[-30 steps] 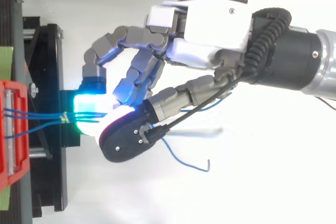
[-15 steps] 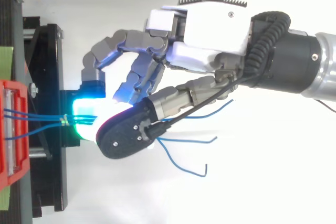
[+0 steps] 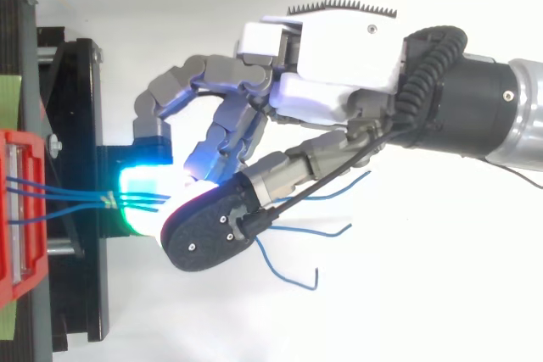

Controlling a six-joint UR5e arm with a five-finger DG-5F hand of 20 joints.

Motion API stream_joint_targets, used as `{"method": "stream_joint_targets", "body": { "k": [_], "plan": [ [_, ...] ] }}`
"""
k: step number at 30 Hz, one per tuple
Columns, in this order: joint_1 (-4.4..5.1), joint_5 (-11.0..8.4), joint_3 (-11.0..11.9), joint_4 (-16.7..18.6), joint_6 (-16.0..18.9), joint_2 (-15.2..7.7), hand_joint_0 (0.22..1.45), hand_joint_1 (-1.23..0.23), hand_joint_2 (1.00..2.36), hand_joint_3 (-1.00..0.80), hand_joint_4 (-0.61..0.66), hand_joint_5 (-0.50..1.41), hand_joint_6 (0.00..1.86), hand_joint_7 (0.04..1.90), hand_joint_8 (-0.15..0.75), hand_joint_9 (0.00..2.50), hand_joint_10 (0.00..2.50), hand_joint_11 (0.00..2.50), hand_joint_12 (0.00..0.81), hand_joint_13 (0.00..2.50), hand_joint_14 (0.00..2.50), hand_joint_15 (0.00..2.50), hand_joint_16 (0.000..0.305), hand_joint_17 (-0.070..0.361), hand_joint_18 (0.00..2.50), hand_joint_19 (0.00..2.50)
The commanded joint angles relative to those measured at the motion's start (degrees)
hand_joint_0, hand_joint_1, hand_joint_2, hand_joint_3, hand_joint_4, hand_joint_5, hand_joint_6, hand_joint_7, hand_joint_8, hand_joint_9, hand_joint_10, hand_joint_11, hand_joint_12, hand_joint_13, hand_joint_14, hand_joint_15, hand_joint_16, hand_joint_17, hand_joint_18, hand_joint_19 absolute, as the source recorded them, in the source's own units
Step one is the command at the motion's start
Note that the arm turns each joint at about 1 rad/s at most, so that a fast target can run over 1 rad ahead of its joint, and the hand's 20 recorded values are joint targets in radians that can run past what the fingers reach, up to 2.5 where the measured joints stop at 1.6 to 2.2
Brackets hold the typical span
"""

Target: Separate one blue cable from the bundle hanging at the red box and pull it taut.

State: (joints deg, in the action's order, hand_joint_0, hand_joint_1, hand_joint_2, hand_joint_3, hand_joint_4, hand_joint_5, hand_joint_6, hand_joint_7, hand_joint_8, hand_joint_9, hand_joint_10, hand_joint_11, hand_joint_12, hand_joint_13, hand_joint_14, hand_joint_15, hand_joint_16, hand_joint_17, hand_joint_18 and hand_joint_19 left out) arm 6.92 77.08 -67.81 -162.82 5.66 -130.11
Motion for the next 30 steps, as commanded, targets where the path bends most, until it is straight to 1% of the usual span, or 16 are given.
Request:
{"method": "stream_joint_targets", "body": {
  "k": [1,7,9,11,12,15,17,18,19,20,22,23,25,26,29,30],
  "plan": [
    [0.11,0.0,0.1,-0.2,0.9,-0.1,0.81,-0.93,1.0,-0.5,0.06,-0.19,0.89,1.07,0.295,1.14,0.02,1.14,0.355,1.25,0.03,0.85,0.042,0.095,0.98,0.55],
    [0.11,0.0,0.0,-0.2,1.2,-0.1,0.74,-0.97,1.0,-0.5,0.06,-0.18,0.9,1.11,0.298,1.16,0.02,1.16,0.356,1.27,0.03,0.86,0.041,0.092,0.99,0.56],
    [0.11,0.0,0.0,-0.2,1.5,-0.1,0.7,-1.0,1.0,-0.5,0.07,-0.17,0.9,1.12,0.301,1.17,0.02,1.17,0.358,1.27,0.03,0.87,0.041,0.092,0.99,0.56],
    [0.11,0.0,0.0,-0.2,1.7,-0.1,0.61,-0.99,1.0,-0.5,0.08,-0.17,0.89,1.1,0.303,1.17,0.02,1.17,0.357,1.27,0.03,0.88,0.042,0.093,1.0,0.59],
    [0.11,0.0,0.0,-0.2,1.7,-0.1,0.59,-0.99,1.0,-0.5,0.08,-0.17,0.89,1.1,0.304,1.17,0.02,1.18,0.364,1.27,0.03,0.88,0.043,0.096,1.0,0.59],
    [0.02,0.0,0.0,-0.2,1.9,-0.1,0.51,-0.96,1.0,-0.5,0.11,-0.17,0.87,1.07,0.319,1.17,0.02,1.16,0.385,1.27,0.03,0.87,0.047,0.106,1.01,0.59],
    [0.02,0.0,0.0,-0.2,1.9,-0.1,0.47,-0.87,1.0,-0.5,0.13,-0.17,0.85,1.04,0.335,1.18,0.02,1.15,0.409,1.29,0.03,0.86,0.052,0.117,1.04,0.6],
    [0.11,0.0,-0.1,-0.2,1.9,-0.1,0.48,-0.81,1.0,-0.5,0.14,-0.17,0.84,1.02,0.332,1.19,0.02,1.14,0.406,1.28,0.03,0.87,0.052,0.118,1.04,0.61],
    [0.11,0.0,0.0,-0.2,1.9,-0.1,0.49,-0.79,1.0,-0.5,0.15,-0.17,0.83,1.01,0.33,1.18,0.02,1.15,0.404,1.28,0.03,0.86,0.052,0.117,1.04,0.61],
    [0.11,0.0,-0.1,-0.2,1.9,-0.1,0.52,-0.73,1.0,-0.5,0.14,-0.16,0.81,1.03,0.319,1.17,0.02,1.14,0.388,1.27,0.03,0.86,0.05,0.112,1.01,0.63],
    [0.02,0.0,0.0,-0.2,1.9,-0.1,0.57,-0.7,1.0,-0.5,0.12,-0.16,0.79,1.04,0.303,1.17,0.02,1.14,0.381,1.26,0.03,0.86,0.048,0.107,1.0,0.64],
    [0.11,0.0,-0.1,-0.2,1.9,-0.1,0.62,-0.7,1.0,-0.5,0.1,-0.16,0.78,1.07,0.3,1.17,0.02,1.14,0.374,1.26,0.03,0.87,0.047,0.105,0.99,0.65],
    [0.11,0.0,-0.1,-0.2,1.9,-0.1,0.65,-0.72,1.0,-0.5,0.07,-0.17,0.79,1.08,0.299,1.16,0.02,1.14,0.372,1.26,0.03,0.87,0.047,0.105,0.99,0.65],
    [0.11,0.0,-0.1,-0.2,1.9,-0.1,0.66,-0.75,1.01,-0.4,0.06,-0.17,0.8,1.09,0.298,1.14,0.02,1.15,0.37,1.25,0.03,0.87,0.047,0.106,0.99,0.64],
    [0.02,0.0,-0.1,-0.2,1.9,-0.1,0.66,-0.81,1.02,-0.27,0.02,-0.19,0.84,1.11,0.3,1.12,0.02,1.15,0.373,1.23,0.03,0.87,0.047,0.107,0.99,0.64],
    [0.11,0.0,-0.1,-0.2,1.9,-0.1,0.67,-0.83,1.02,-0.24,0.01,-0.2,0.85,1.09,0.295,1.1,0.02,1.13,0.377,1.23,0.03,0.86,0.048,0.107,0.99,0.63]
  ]
}}
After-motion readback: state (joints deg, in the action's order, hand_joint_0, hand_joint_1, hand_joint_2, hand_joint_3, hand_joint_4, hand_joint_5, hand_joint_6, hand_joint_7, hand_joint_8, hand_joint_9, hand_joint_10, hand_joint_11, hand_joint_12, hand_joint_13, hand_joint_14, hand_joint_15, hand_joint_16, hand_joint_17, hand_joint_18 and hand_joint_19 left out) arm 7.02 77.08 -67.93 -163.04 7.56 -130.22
